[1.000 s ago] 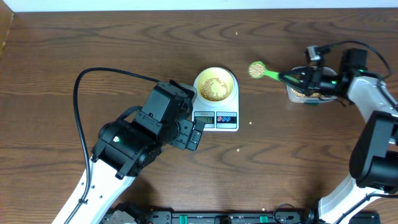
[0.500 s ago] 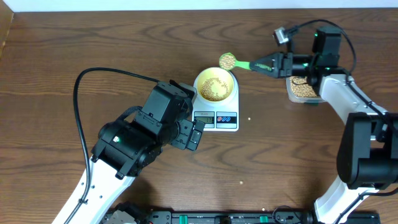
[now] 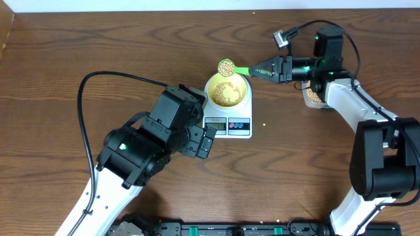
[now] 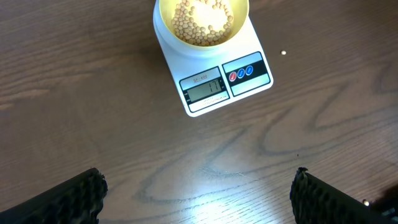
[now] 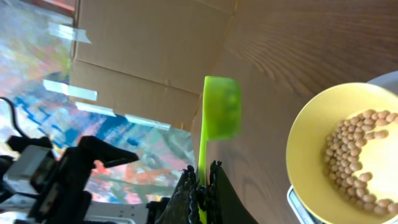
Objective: Scoop item into bowl and weigh 50g on scale
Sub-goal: 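Carry the filled green scoop leftward over the yellow bowl, then tip the scoop with the right gripper to pour soybeans into the bowl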
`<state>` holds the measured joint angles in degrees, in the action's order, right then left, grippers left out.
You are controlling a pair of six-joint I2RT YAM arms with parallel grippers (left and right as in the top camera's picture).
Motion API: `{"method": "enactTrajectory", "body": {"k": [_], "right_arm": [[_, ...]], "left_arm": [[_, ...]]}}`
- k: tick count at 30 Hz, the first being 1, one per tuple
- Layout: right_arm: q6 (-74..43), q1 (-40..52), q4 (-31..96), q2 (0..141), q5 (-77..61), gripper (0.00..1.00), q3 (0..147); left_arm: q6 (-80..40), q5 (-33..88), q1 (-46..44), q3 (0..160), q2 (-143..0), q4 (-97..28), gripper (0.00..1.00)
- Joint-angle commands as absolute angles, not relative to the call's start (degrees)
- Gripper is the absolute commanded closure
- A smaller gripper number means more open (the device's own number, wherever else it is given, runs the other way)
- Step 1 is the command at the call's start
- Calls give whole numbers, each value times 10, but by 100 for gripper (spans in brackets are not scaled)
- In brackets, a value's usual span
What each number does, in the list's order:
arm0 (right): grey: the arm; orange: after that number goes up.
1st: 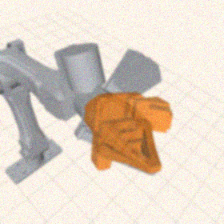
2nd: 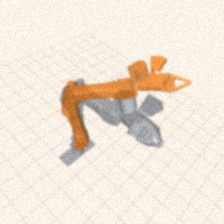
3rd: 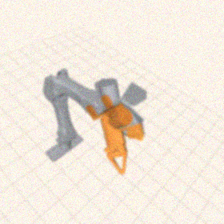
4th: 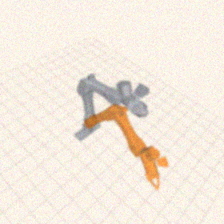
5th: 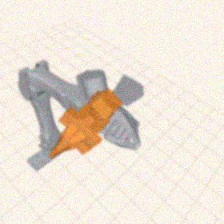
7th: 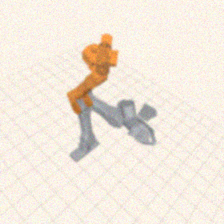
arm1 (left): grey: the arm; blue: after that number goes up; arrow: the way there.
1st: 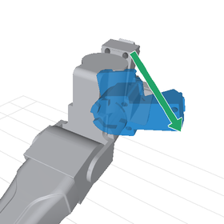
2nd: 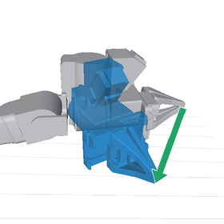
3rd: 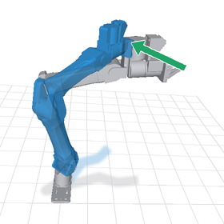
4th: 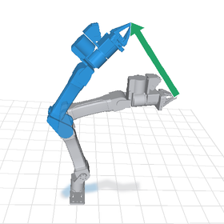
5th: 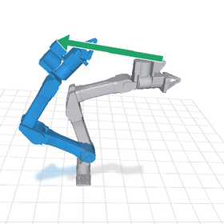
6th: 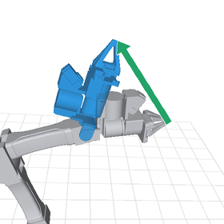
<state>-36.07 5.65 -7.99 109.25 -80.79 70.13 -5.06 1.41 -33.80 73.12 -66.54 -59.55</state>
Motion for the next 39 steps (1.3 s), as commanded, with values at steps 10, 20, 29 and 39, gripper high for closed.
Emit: {"method": "enactTrajectory", "body": {"k": [10, 20, 29, 39], "right_arm": [[-252, 77, -58, 1089, -715, 99, 703], [-156, 77, 0, 1089, -631, 99, 703], [-127, 77, 26, 1089, -610, 99, 704], [-65, 97, 109, 1084, -564, 99, 710]], "left_arm": [[-45, 17, -337, 741, -667, -595, 3], [-45, 17, -337, 741, -667, -595, 3], [-45, 17, -337, 741, -667, -595, 3], [-45, 17, -337, 741, -667, -595, 3]]}}
